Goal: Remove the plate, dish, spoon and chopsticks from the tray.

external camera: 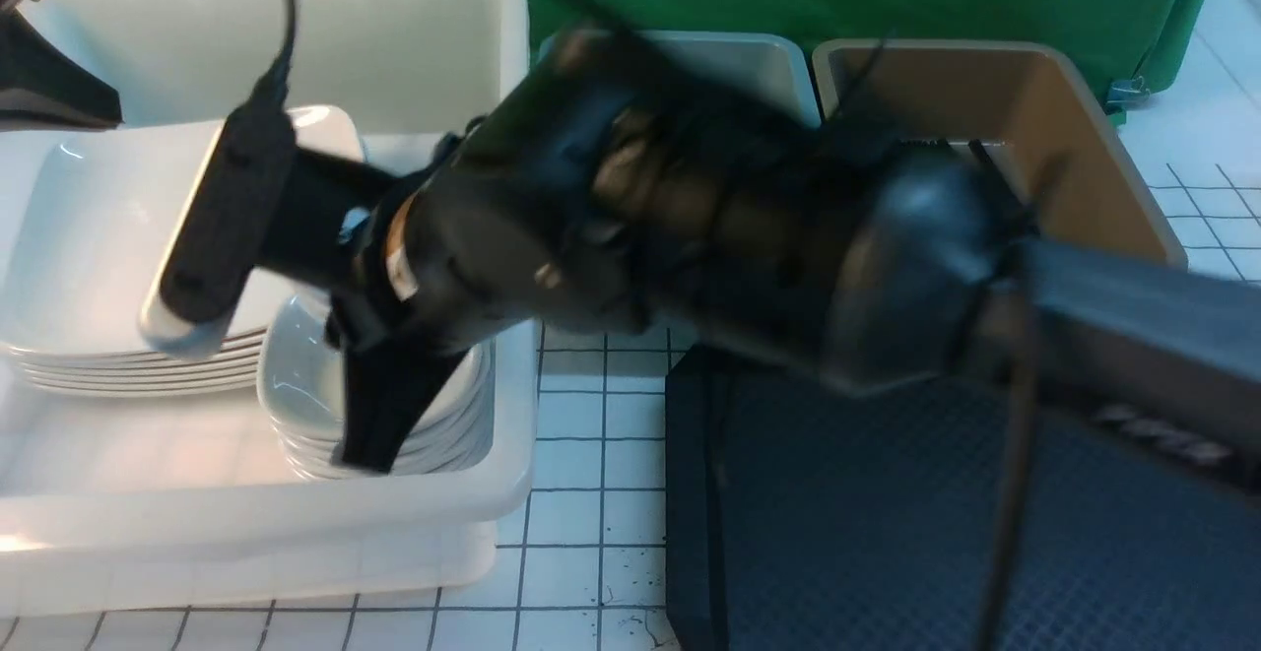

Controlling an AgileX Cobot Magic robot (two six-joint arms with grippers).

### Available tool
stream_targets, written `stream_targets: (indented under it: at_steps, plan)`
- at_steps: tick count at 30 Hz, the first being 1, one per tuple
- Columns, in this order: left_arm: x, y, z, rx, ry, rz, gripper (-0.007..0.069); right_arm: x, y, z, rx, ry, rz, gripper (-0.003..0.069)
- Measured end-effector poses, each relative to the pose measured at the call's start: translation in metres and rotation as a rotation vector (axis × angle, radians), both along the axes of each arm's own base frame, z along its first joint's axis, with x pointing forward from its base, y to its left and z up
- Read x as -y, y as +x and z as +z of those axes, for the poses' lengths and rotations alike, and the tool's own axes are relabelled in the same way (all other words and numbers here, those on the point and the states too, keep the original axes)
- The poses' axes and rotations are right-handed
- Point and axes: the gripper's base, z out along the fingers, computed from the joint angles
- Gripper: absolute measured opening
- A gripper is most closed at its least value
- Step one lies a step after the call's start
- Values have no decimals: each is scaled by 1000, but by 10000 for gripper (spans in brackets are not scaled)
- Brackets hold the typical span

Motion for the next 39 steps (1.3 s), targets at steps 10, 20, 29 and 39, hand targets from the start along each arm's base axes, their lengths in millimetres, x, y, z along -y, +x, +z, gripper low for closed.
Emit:
stream_targets:
  at_steps: [10,20,29,39]
  plan:
    - [0,0,0,-3,6,-1,18,-8,5,-24,-1,-43,7,188]
    - [0,0,0,-4,6,0,18,13,-6,31,39,27,-2,391]
    - [-1,0,-1,-1,12,6,18,82,-40,127,73,72,-76,279]
    - [-2,1,0,3,17,10,20,209,-90,215,139,184,-369,7]
